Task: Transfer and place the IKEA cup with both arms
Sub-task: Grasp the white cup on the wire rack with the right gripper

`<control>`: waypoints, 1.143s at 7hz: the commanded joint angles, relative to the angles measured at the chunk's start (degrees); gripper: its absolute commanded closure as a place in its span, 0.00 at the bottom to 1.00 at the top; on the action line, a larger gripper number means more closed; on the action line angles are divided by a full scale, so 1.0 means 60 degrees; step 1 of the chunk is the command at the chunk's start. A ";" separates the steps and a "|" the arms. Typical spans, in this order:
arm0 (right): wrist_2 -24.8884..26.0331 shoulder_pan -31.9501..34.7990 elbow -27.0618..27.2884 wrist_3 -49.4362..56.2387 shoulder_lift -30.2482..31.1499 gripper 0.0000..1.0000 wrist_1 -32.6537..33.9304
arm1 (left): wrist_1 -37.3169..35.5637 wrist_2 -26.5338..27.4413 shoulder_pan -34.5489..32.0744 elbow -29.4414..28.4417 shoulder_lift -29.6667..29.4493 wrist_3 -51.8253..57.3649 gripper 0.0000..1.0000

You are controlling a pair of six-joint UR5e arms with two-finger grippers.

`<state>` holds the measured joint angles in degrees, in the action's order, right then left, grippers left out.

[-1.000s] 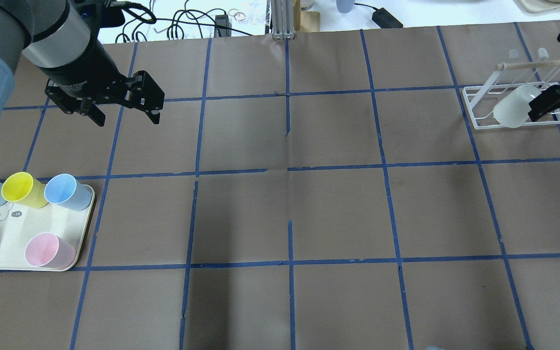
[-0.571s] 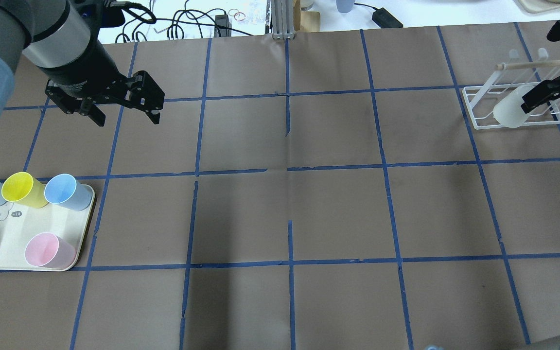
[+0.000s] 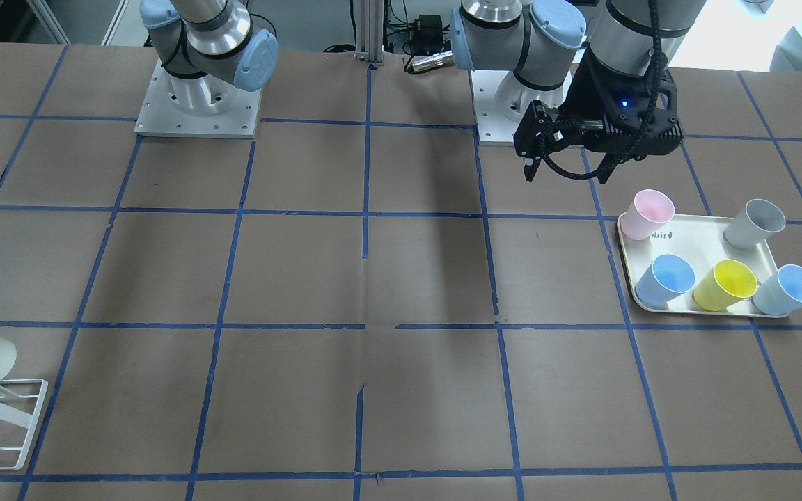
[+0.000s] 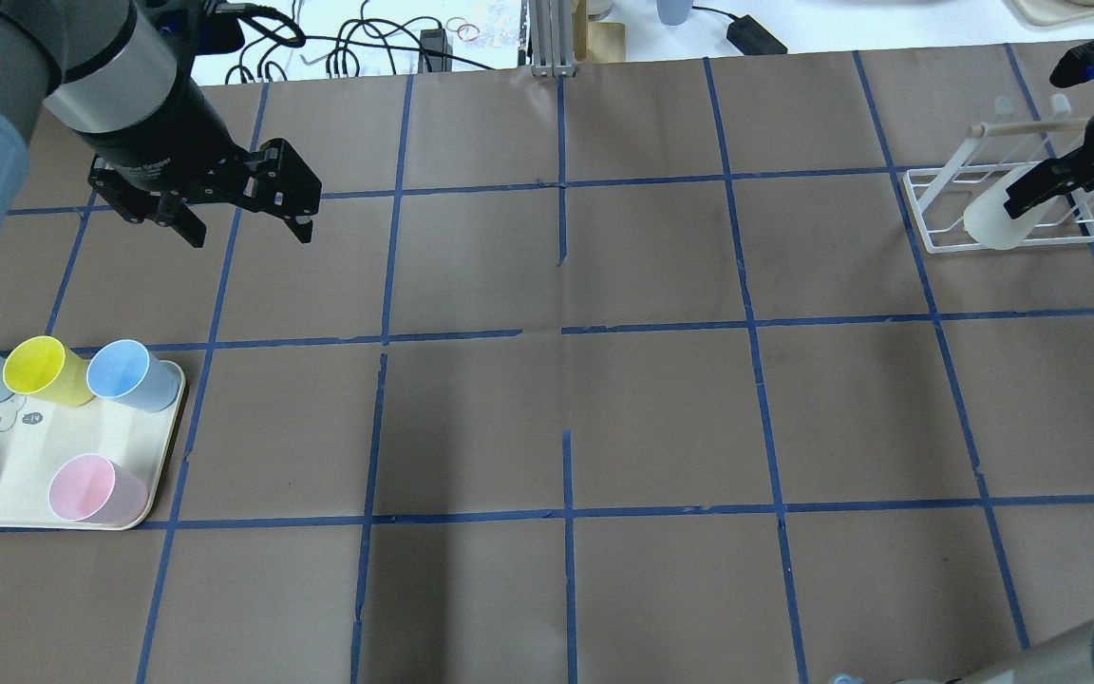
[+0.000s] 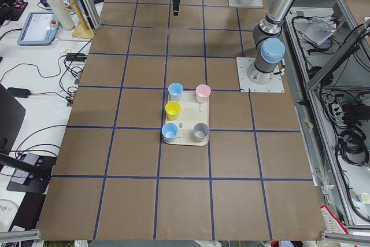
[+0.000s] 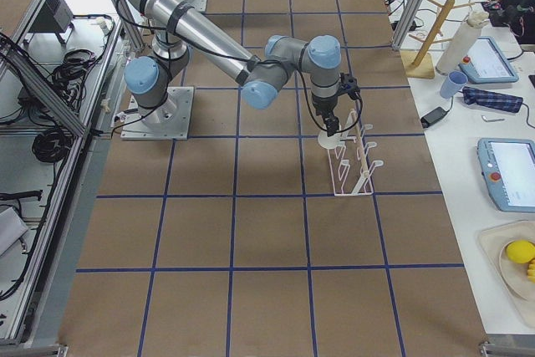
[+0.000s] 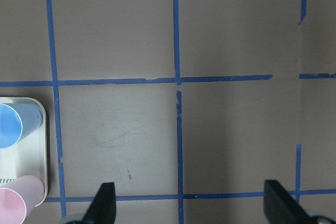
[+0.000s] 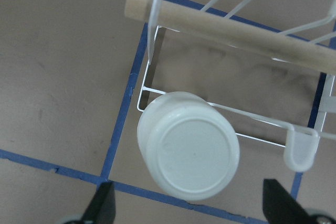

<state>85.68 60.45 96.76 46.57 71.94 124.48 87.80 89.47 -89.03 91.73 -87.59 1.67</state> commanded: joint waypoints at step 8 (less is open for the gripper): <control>-0.0246 0.0076 0.0015 0.0001 -0.0492 0.45 0.0727 | 0.0000 0.0029 0.0000 0.0005 -0.0021 0.0000 0.00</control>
<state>84.40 60.90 96.85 46.52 68.92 128.85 87.80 89.58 -89.03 91.68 -87.73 1.67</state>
